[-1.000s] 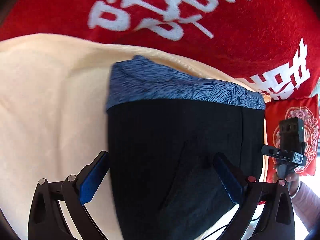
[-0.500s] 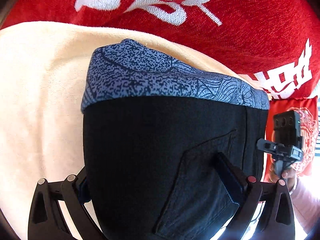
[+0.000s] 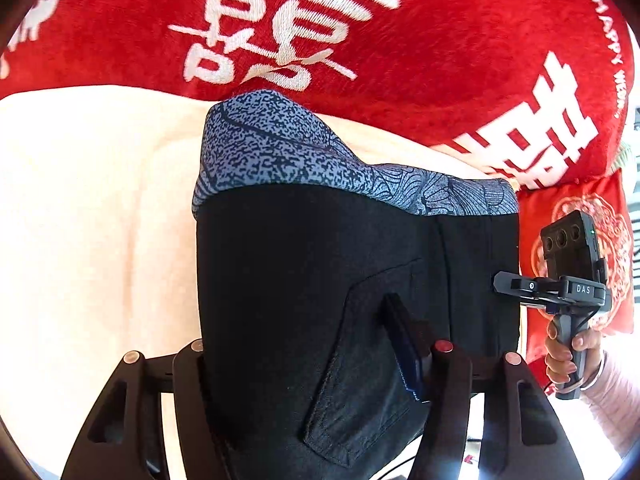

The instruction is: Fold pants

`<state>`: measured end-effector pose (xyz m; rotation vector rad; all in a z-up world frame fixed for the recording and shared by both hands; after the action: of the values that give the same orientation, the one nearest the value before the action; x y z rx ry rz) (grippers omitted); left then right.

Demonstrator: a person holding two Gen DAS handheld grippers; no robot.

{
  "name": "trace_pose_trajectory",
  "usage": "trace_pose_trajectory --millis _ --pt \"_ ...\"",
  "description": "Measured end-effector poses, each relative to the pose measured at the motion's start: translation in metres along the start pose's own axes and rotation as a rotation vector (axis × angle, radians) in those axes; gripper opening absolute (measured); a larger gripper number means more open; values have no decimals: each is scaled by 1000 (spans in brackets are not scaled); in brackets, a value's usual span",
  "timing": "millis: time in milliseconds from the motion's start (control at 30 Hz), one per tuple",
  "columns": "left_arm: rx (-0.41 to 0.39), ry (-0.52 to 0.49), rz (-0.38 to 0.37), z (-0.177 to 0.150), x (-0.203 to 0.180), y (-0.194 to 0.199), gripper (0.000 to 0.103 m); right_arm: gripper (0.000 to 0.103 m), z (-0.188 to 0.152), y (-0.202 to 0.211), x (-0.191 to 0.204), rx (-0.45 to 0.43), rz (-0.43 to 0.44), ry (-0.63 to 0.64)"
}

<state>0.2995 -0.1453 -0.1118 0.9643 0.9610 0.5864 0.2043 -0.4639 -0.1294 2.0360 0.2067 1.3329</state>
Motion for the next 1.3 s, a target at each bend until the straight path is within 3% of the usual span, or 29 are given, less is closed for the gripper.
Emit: trace_pose_trajectory --millis 333,567,700,733,800,867,1000,1167,1233,1300 --pt "51 -39 -4 -62 13 35 63 44 -86 -22 -3 -38 52 -93" --pt "62 -51 -1 -101 38 30 65 44 -118 -44 -8 -65 24 -114" --pt "101 -11 97 -121 63 10 88 54 -118 -69 -16 -66 -100 -110" --pt "75 -10 110 -124 67 11 90 55 -119 -69 -16 -77 -110 -108" --pt "57 -34 145 -126 68 16 90 66 -120 -66 -15 -99 -124 -112" --pt "50 -61 197 -128 68 23 90 76 -121 -60 -17 -138 -209 -125" --pt "44 -83 300 -130 66 45 90 78 -129 -47 -18 -179 -271 -159" --pt "17 -106 358 -138 57 68 91 80 -150 -32 -7 -252 -392 -121" --pt "35 -109 363 -145 50 71 103 81 -161 -30 1 -271 -412 -116" --pt "41 -116 368 -153 38 74 103 83 -171 -29 12 -286 -426 -106"
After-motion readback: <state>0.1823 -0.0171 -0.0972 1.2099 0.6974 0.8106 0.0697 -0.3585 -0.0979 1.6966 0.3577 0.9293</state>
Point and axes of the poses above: each gripper's, at about its wrist camera, not at the fingertips, and y roughly against the way its jaws point, x to its left, z to its top, the point moved 2 cm from there along -y, roughly the way its jaws point, and after that the axes turned 13 degrees about -y, right-handed, at the moved point
